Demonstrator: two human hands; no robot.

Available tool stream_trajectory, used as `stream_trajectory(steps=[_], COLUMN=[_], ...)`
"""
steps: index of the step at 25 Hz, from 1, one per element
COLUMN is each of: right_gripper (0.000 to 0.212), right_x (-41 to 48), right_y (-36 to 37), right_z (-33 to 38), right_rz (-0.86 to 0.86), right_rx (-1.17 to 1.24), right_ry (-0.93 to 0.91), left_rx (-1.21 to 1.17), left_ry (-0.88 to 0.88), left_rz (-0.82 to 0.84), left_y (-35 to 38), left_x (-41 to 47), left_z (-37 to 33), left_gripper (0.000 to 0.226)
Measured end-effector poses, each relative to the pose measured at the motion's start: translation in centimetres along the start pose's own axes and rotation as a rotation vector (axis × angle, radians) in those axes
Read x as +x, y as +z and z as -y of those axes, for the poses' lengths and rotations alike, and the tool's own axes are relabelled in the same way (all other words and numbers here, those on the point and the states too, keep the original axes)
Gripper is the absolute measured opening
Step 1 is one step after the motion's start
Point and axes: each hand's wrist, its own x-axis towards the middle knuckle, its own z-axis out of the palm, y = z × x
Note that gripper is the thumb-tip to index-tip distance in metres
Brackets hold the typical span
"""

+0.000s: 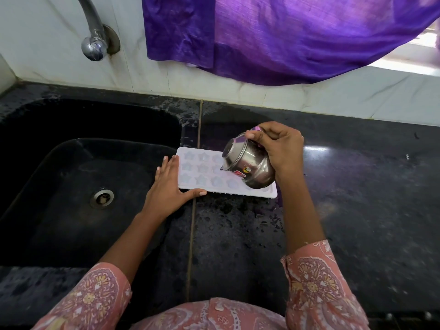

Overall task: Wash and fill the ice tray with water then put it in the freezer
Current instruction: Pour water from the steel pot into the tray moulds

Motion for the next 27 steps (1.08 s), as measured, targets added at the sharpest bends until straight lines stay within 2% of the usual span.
stream_trajectory(steps=[7,20,27], right_gripper=[0.018,0.011,0.02], right_x=[-0.4,-0.5,-0.5], right_y=[0.9,3.0,3.1], right_z=[0.1,0.6,1.7], right_rz=[-0.03,0.072,0.088], right_rx=[0.205,-0.019,-0.099], right_ry=[0.083,0.004,-0.025], left_rx=[-0.004,-0.005,-0.005], left_ry=[-0.001,-0.009,-0.013], left_rz=[-0.009,0.001,0.002], left_y=[0.0,-0.2,-0.3], left_x=[0.0,-0.1,-0.1], left_z=[0.0,-0.3,-0.2], left_gripper=[0.115,0.112,0.112])
